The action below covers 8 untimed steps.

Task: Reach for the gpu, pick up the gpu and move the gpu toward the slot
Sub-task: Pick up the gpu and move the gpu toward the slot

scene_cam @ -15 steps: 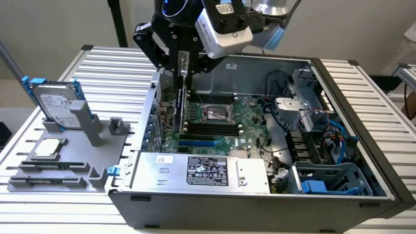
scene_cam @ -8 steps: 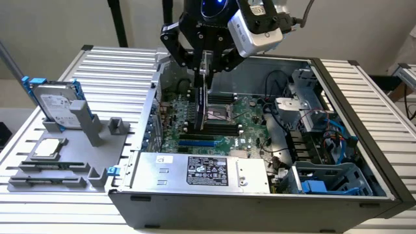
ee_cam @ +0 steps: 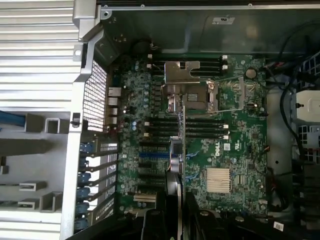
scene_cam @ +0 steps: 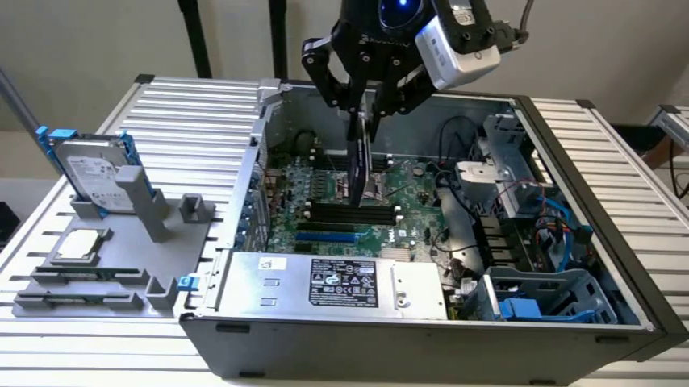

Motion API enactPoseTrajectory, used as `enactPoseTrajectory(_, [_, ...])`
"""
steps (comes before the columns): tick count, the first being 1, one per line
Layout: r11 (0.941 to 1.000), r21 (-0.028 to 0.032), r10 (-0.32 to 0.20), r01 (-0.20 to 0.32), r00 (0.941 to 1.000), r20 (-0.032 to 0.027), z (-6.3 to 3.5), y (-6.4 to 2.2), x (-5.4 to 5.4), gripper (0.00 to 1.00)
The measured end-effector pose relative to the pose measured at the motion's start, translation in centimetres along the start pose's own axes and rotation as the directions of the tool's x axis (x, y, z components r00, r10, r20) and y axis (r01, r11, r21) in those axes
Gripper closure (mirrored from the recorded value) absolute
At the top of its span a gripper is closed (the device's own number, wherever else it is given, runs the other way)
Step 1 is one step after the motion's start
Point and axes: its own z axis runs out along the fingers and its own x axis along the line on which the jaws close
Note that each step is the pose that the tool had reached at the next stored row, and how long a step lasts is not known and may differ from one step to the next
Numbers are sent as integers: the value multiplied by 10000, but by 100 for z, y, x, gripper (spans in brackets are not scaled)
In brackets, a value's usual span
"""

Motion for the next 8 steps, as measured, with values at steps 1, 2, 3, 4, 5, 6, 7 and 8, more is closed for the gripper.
enactPoseTrajectory(1, [10000, 8, 0, 0, 10000, 0, 7, 25, -29, 74])
enactPoseTrajectory(2, [10000, 15, 0, 0, 10000, 0, 15, 50, -57, 74])
enactPoseTrajectory(3, [10000, 24, 1, -1, 10000, 0, 23, 76, -86, 74])
enactPoseTrajectory(4, [10000, 31, 1, -1, 10000, 1, 32, 101, -114, 74])
enactPoseTrajectory(5, [10000, 45, 3, -3, 10000, 0, 40, 125, -141, 74])
enactPoseTrajectory(6, [10000, 63, 4, -4, 10000, 0, 50, 149, -168, 74])
enactPoseTrajectory(7, [10000, 91, 5, -5, 10000, 0, 62, 174, -192, 74])
enactPoseTrajectory(8, [9999, 121, 7, -7, 10000, 0, 74, 201, -216, 74])
